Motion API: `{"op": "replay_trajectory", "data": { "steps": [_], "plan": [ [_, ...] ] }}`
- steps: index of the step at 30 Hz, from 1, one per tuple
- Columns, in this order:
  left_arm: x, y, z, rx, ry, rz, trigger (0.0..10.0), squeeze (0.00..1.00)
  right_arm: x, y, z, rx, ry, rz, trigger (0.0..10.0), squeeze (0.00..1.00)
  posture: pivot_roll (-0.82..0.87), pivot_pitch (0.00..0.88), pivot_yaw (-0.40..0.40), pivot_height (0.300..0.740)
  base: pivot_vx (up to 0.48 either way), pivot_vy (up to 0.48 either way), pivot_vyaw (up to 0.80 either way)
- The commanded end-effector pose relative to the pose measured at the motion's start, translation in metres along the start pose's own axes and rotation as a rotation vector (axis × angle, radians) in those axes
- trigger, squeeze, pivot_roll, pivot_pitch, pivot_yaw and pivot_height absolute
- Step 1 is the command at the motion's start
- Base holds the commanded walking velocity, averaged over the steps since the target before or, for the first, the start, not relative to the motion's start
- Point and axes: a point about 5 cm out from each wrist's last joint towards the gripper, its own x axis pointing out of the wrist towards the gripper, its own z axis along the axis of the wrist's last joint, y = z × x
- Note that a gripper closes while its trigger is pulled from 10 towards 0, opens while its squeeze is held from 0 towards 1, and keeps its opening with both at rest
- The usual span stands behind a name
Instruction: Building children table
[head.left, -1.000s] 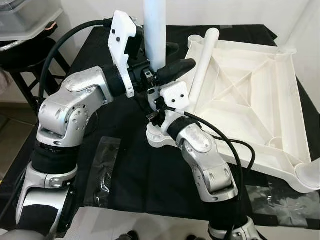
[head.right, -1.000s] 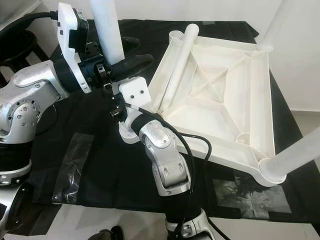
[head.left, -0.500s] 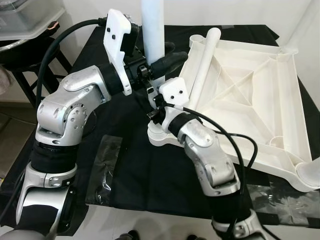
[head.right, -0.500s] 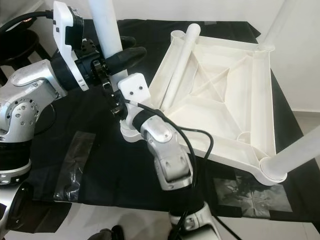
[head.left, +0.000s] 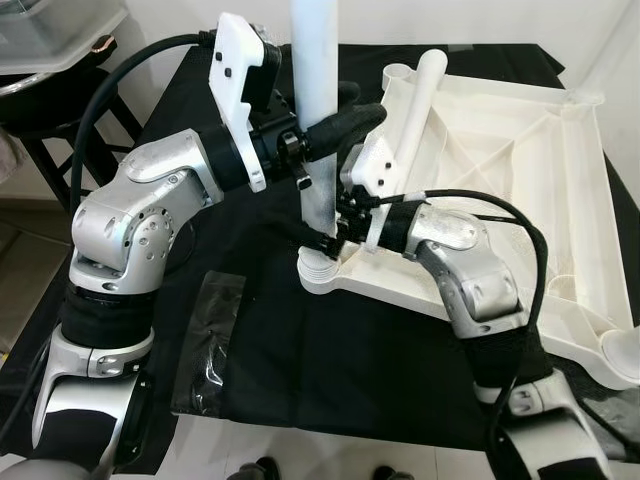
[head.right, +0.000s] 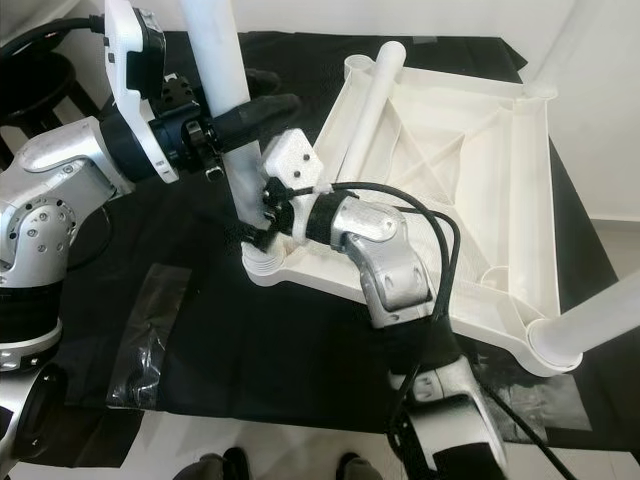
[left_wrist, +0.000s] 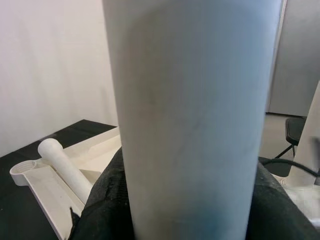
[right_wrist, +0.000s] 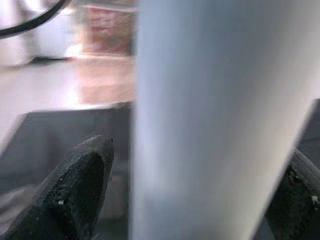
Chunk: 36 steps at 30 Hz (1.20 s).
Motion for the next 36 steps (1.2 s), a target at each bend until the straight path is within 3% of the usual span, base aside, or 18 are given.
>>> {"op": "replay_trajectory", "data": {
  "steps": [1,6,15,16,19,20,21,22,34,35,36],
  "plan": [
    [0.001,-0.007,-0.004,-0.002,0.033,-0.045,0.0,0.00,0.003,0.002,-0.005,0.017,-0.008,0.106,10.0,0.00,0.08,0.241,0.050,0.740,0.000,0.000,0.00],
    [0.000,-0.007,-0.003,-0.001,0.038,-0.052,0.0,0.00,0.005,0.001,-0.009,0.030,-0.007,0.179,10.0,0.00,0.09,0.246,0.051,0.740,0.000,0.000,0.00],
    [0.000,-0.007,-0.003,0.000,0.041,-0.053,0.0,0.00,0.006,-0.001,-0.011,0.036,-0.009,0.197,10.0,0.00,0.09,0.246,0.051,0.740,0.000,0.000,0.00],
    [0.000,-0.007,-0.003,0.004,0.046,-0.055,0.0,0.00,0.007,-0.003,-0.013,0.043,-0.009,0.202,0.0,0.00,0.09,0.246,0.049,0.740,0.000,0.000,0.00],
    [0.000,-0.007,-0.003,0.004,0.046,-0.055,0.0,0.00,0.007,-0.003,-0.013,0.043,-0.009,0.202,0.0,0.00,0.09,0.246,0.049,0.740,0.000,0.000,0.00],
    [0.000,-0.007,-0.005,0.012,0.056,-0.046,10.0,0.07,0.007,-0.003,-0.014,0.048,-0.012,0.198,0.0,0.00,0.09,0.243,0.051,0.740,0.000,0.000,0.00],
    [0.000,-0.007,-0.005,0.012,0.056,-0.046,10.0,0.07,0.007,-0.003,-0.014,0.048,-0.012,0.198,0.0,0.00,0.09,0.243,0.051,0.740,0.000,0.000,0.00],
    [-0.001,-0.007,-0.006,0.014,0.063,-0.052,10.0,1.00,0.007,-0.004,-0.016,0.052,-0.018,0.195,0.0,0.00,0.08,0.240,0.054,0.740,0.000,0.000,0.00],
    [-0.002,-0.004,-0.005,0.032,0.057,-0.026,10.0,1.00,0.003,-0.006,-0.020,0.069,-0.047,0.178,0.0,0.00,0.08,0.232,0.049,0.740,0.000,0.000,0.00],
    [-0.005,-0.004,-0.004,0.038,0.059,-0.022,10.0,0.00,0.003,-0.005,-0.023,0.075,-0.050,0.171,0.0,0.00,0.07,0.230,0.042,0.740,0.000,0.000,0.00],
    [-0.005,-0.004,-0.004,0.038,0.059,-0.022,10.0,0.00,0.003,-0.005,-0.023,0.075,-0.050,0.171,0.0,0.00,0.07,0.230,0.042,0.740,0.000,0.000,0.00]
  ]
}}
